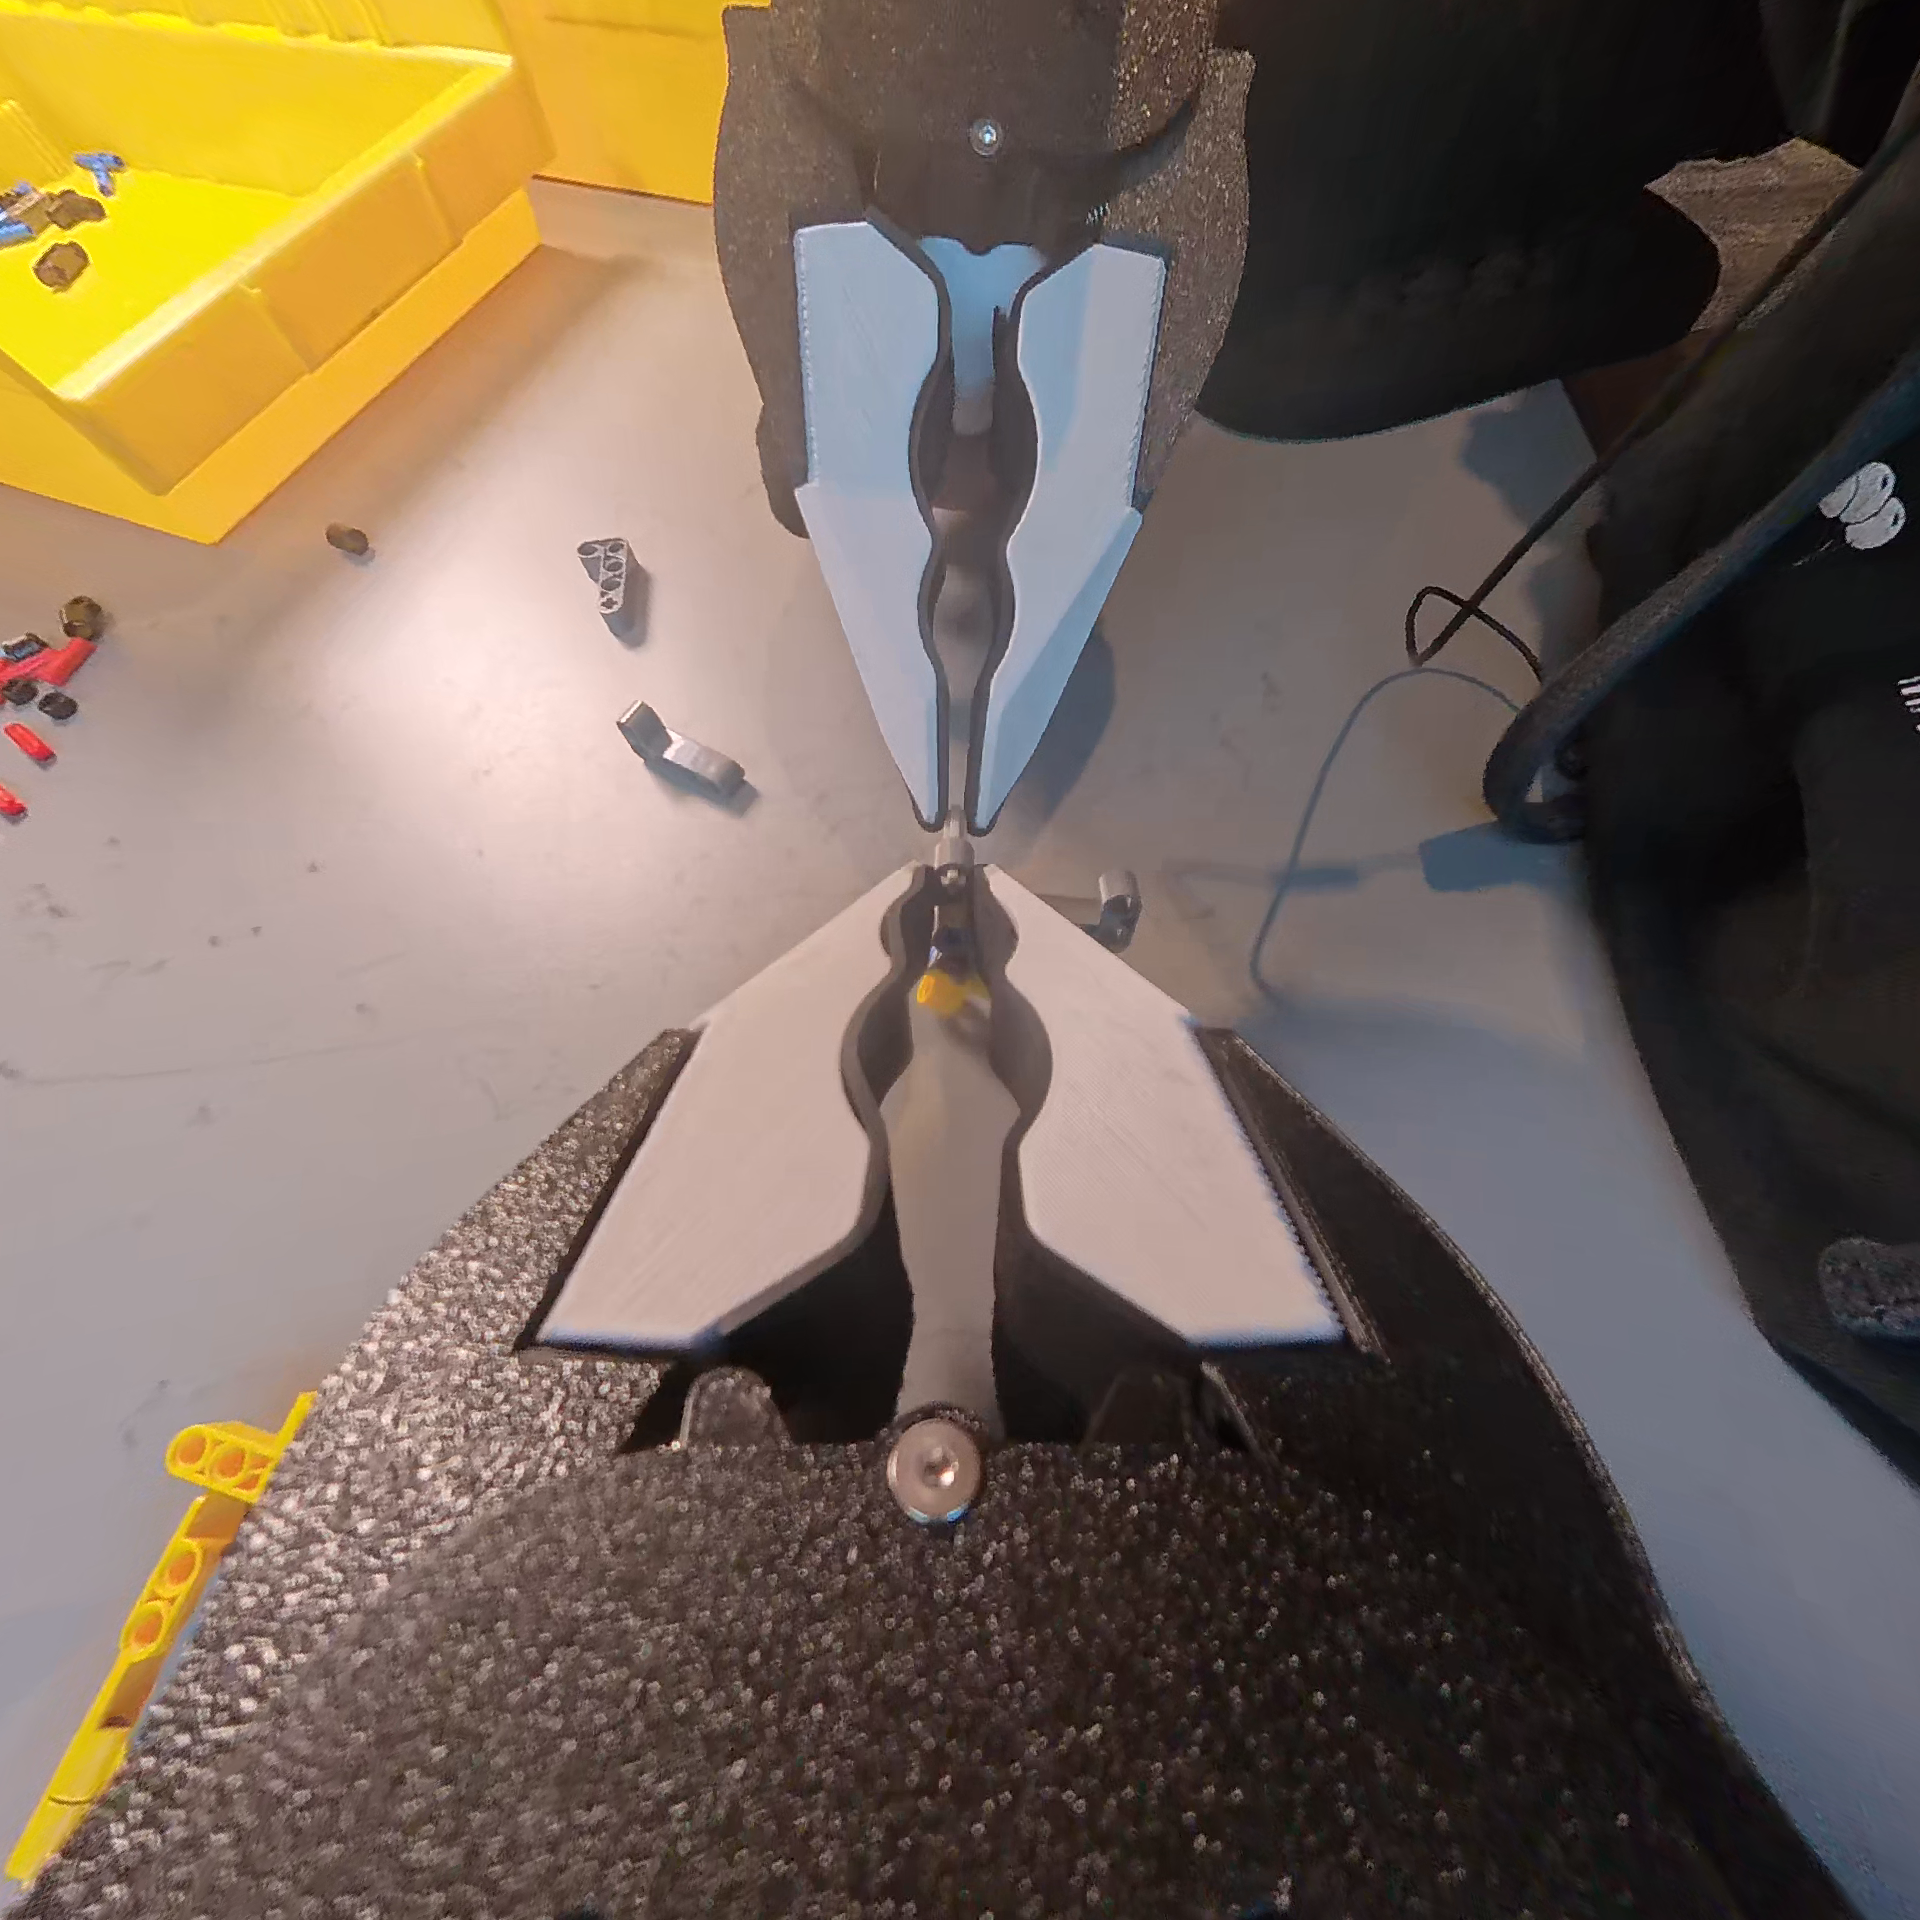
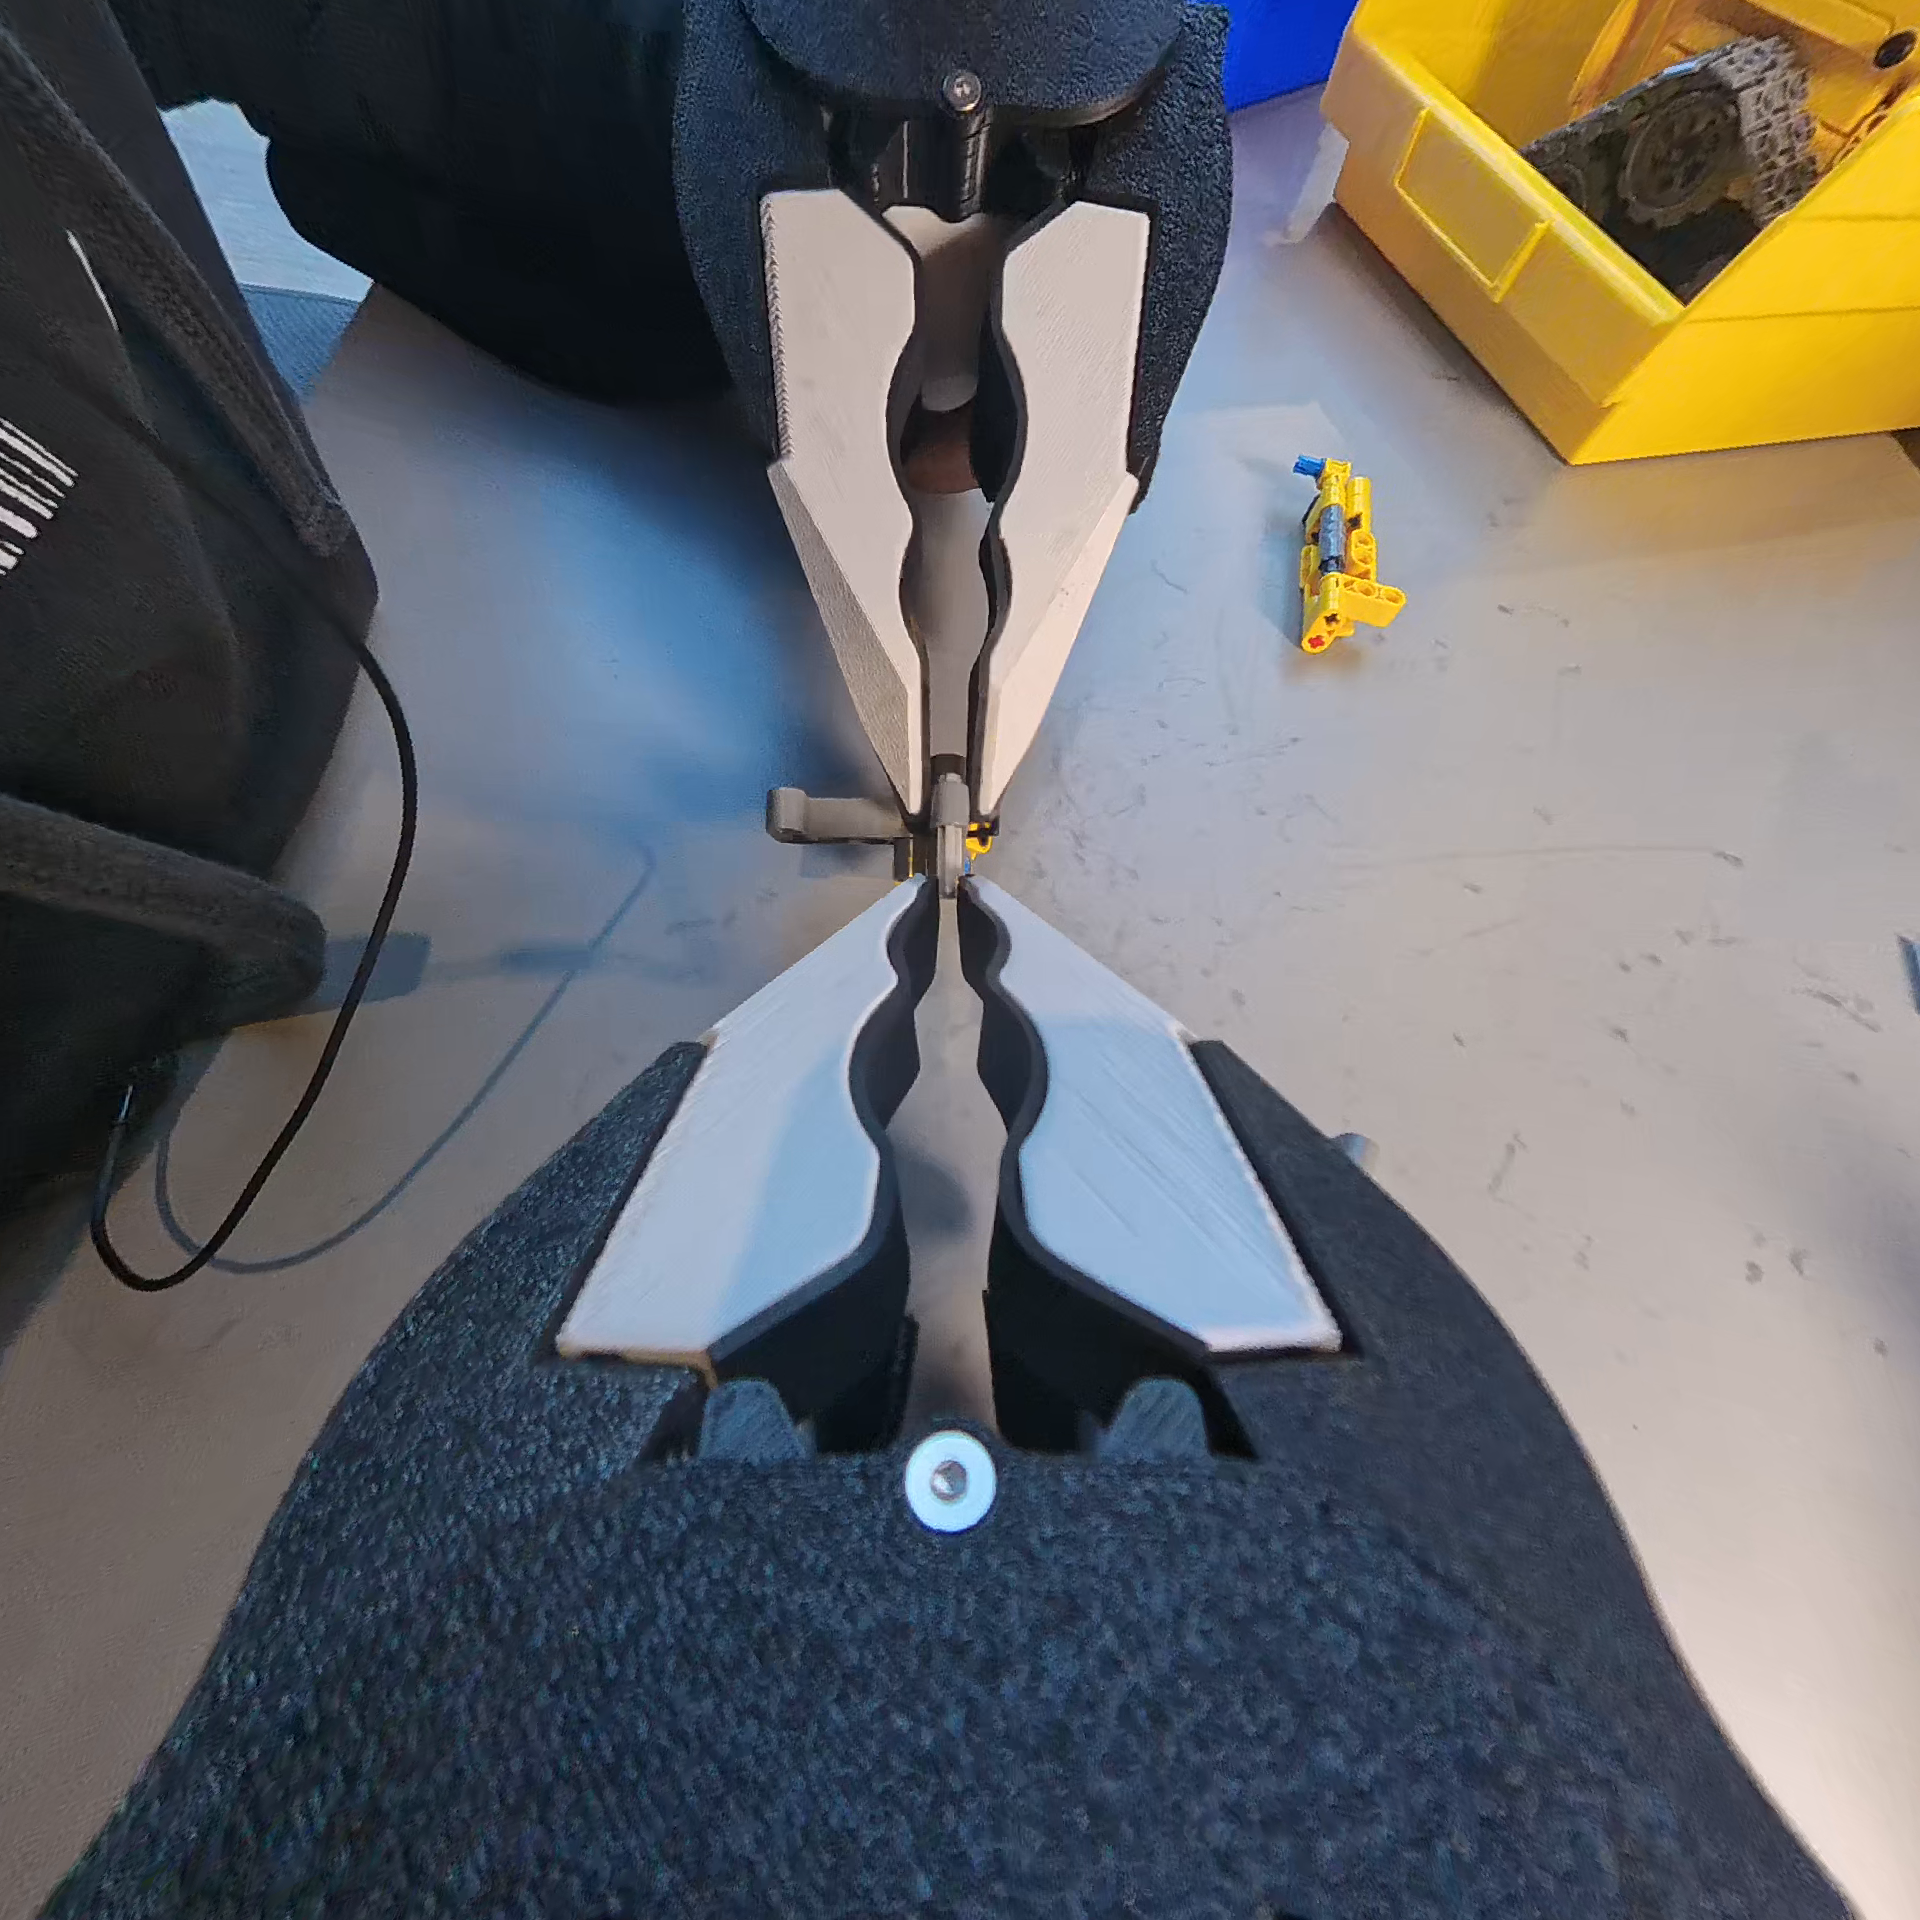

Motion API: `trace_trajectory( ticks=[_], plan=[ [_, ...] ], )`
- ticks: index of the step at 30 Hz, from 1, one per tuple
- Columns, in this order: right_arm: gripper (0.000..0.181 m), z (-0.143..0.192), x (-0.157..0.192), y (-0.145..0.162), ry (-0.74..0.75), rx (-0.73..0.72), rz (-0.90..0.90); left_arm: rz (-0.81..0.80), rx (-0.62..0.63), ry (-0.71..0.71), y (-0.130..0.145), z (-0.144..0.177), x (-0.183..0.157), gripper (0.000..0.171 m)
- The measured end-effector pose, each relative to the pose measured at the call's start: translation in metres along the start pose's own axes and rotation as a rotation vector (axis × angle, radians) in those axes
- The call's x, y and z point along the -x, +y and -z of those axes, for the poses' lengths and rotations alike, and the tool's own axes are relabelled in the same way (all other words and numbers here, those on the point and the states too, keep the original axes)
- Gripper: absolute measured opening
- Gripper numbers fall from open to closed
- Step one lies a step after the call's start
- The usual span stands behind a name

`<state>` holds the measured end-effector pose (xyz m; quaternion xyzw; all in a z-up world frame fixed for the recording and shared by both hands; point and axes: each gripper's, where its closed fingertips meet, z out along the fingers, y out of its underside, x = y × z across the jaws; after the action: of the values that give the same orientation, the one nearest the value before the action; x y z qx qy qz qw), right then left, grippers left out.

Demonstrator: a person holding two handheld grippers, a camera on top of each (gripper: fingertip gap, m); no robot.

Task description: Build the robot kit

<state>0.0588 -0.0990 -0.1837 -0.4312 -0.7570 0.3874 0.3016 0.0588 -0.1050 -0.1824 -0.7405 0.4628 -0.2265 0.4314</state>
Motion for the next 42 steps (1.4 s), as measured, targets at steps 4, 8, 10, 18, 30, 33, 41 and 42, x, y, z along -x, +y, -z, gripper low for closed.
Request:
trace_trajectory(
  ticks=[4, 8, 10, 18, 30, 33, 41, 42],
  plan=[
    [0.003, -0.001, 0.000, 0.000, 0.006, 0.002, 0.003, 0.001, -0.001, 0.000, 0.000, 0.000, 0.000, 0.006],
    [0.002, -0.001, 0.000, -0.002, 0.008, -0.004, 0.005, 0.002, -0.004, 0.006, 0.000, 0.000, 0.000, 0.006],
    [0.002, -0.002, 0.001, -0.005, 0.003, -0.022, -0.002, -0.003, -0.009, 0.009, -0.001, 0.000, -0.002, 0.006],
    [0.002, -0.004, 0.002, -0.006, 0.009, -0.016, 0.005, -0.011, -0.007, 0.018, -0.001, 0.000, -0.002, 0.006],
    [0.001, -0.003, 0.005, -0.004, -0.006, -0.011, 0.013, -0.014, -0.008, 0.034, 0.000, 0.001, -0.004, 0.006],
    [0.001, -0.003, 0.005, -0.004, -0.009, -0.011, 0.009, -0.011, -0.008, 0.038, 0.000, 0.001, -0.005, 0.006],
    [0.003, -0.002, 0.003, -0.010, -0.004, -0.046, -0.006, 0.003, -0.052, 0.046, -0.006, 0.005, -0.004, 0.006],
    [0.004, 0.000, 0.003, -0.013, -0.008, -0.068, -0.024, 0.007, -0.072, 0.041, -0.009, 0.007, -0.003, 0.006]
  ],
)
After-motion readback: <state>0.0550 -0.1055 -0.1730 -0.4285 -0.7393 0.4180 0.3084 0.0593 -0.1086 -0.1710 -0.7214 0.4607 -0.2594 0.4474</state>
